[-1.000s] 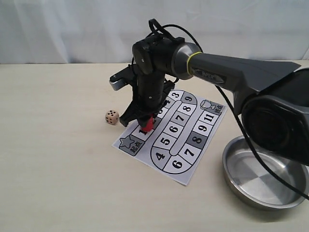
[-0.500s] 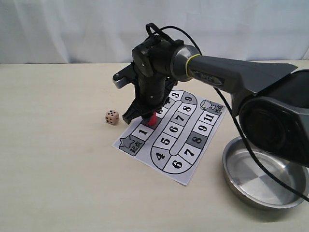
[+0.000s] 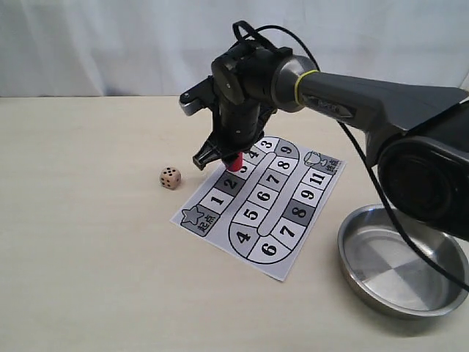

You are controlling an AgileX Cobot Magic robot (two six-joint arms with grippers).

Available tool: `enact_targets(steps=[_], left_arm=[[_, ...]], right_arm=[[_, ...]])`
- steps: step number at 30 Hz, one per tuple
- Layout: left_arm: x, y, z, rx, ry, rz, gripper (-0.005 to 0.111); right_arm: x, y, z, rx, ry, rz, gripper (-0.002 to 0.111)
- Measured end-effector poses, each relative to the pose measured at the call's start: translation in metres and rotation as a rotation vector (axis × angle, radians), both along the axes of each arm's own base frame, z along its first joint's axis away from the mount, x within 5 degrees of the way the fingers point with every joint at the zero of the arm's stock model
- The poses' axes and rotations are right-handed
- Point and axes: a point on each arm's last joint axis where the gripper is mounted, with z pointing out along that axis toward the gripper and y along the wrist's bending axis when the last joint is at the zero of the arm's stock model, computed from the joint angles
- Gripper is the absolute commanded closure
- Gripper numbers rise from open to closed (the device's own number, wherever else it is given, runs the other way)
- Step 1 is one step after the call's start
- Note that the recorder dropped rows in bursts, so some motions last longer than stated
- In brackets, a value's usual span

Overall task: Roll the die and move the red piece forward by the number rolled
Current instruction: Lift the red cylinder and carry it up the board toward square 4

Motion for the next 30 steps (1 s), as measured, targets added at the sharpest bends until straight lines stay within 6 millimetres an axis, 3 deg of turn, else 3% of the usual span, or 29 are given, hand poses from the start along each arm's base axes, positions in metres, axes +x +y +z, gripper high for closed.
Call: enact_targets(steps=[4, 9, 16, 24, 30], left_arm=[[0.000, 0.000, 0.000, 0.000, 0.000, 0.000, 0.107], [0.000, 0.000, 0.000, 0.000, 0.000, 0.000, 0.107], [0.000, 0.000, 0.000, 0.000, 0.000, 0.000, 0.107], [0.000, 0.000, 0.000, 0.000, 0.000, 0.000, 0.107], [0.000, 0.000, 0.000, 0.000, 0.000, 0.000, 0.107]], right_arm=[[0.013, -0.018, 0.002, 0.030, -0.030, -0.072, 0.104], [0.018, -0.021, 0.001, 0.151, -0.008, -0.128, 0.104], [0.020, -0.017, -0.027, 0.162, 0.040, -0.139, 0.104], [0.020, -0.018, -0.025, 0.147, 0.029, -0.133, 0.104], [0.026, -0.024, -0.011, 0.114, -0.054, -0.114, 0.104]])
